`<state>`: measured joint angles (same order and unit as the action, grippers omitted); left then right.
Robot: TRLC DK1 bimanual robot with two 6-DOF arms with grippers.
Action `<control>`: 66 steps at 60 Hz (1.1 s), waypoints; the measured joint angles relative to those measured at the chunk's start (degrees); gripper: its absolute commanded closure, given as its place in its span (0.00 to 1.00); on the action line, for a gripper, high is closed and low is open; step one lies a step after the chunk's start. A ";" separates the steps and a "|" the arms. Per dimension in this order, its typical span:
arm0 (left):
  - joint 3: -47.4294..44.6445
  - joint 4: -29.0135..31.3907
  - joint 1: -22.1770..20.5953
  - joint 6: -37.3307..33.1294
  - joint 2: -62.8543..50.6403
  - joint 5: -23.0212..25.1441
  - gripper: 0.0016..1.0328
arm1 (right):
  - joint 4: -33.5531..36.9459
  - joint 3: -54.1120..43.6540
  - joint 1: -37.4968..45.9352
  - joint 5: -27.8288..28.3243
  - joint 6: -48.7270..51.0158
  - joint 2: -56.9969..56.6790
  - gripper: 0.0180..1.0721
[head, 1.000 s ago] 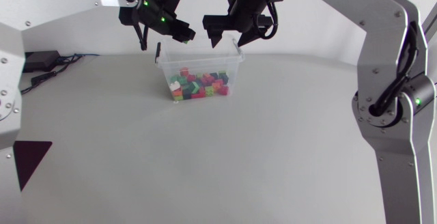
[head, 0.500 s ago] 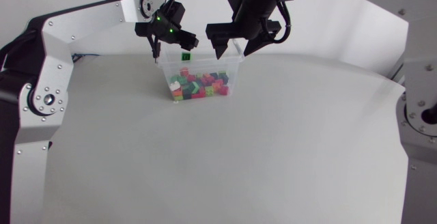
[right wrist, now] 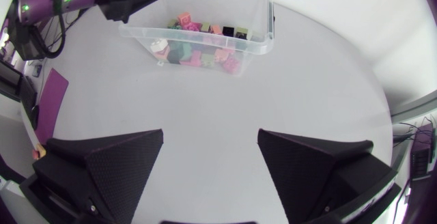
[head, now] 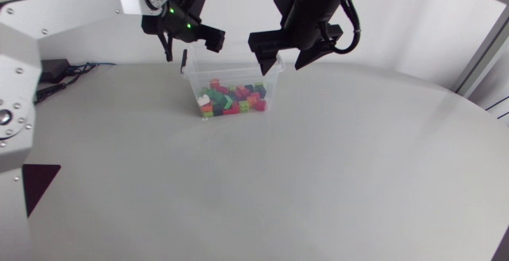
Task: Place the duplo bricks in the container
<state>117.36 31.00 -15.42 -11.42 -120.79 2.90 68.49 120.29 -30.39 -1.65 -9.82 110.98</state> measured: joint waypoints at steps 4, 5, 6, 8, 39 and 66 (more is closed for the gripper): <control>-3.23 -1.14 0.00 0.11 3.91 -0.35 0.04 | -0.22 -1.31 0.02 -0.11 0.00 -1.66 0.05; -4.07 -1.60 0.00 0.13 4.85 -0.42 0.04 | -0.33 -1.57 0.02 -0.13 0.00 -2.10 0.05; -5.27 -2.27 0.00 0.11 6.05 -0.46 0.04 | -0.46 -2.12 0.02 -0.13 0.00 -2.56 0.05; -7.34 -3.45 0.00 0.11 8.04 -0.46 0.04 | -0.57 -2.80 0.02 -0.20 0.02 -3.32 0.05; -40.04 -16.15 -0.11 0.46 34.56 -7.76 0.04 | -4.83 -18.49 1.68 -5.05 1.09 -15.37 0.05; -53.83 -20.41 1.14 -0.61 49.57 -12.83 0.04 | -14.27 -34.86 6.08 -9.22 2.43 -31.76 0.05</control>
<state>63.53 10.59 -14.28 -12.03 -71.22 -9.93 54.22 85.43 -24.32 -10.87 -7.40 79.22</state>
